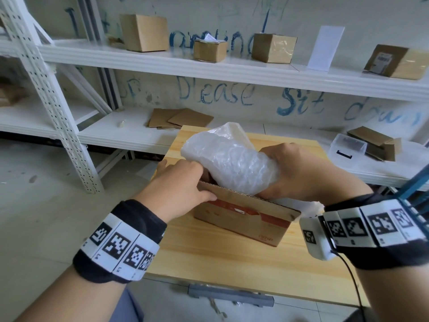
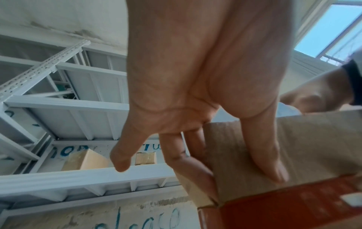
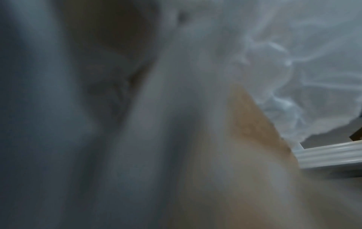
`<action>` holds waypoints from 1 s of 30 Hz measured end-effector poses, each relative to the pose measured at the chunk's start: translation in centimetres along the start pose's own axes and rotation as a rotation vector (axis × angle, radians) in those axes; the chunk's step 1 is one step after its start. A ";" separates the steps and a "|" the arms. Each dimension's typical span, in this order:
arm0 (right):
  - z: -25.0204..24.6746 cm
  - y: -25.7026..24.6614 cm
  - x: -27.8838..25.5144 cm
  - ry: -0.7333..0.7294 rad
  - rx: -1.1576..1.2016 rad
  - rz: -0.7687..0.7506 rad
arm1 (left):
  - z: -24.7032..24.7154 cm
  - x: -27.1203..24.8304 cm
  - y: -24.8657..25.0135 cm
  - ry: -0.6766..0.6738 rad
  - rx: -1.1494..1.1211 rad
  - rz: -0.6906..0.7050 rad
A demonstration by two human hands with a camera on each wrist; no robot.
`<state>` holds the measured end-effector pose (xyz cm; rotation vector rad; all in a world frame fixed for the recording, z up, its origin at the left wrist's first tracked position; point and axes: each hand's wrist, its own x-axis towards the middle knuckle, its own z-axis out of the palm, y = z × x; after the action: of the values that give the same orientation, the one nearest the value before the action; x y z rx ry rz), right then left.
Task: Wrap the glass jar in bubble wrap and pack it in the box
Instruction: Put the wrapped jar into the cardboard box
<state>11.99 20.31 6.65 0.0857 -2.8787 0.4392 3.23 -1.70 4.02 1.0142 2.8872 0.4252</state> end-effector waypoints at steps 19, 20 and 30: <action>0.8 -0.2 0.2 -0.045 -0.003 0.030 | -1.3 -1.7 2.0 0.335 0.163 0.217; 0.7 -0.3 0.1 -0.040 0.000 0.014 | -1.6 -1.5 2.3 0.267 0.180 0.218; -0.2 -0.4 0.3 -0.216 0.024 0.127 | -3.1 -1.8 3.5 -0.029 0.057 0.092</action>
<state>11.74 19.94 7.03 -0.0493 -3.1035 0.5178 6.29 -0.95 7.90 1.1553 2.8512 0.3324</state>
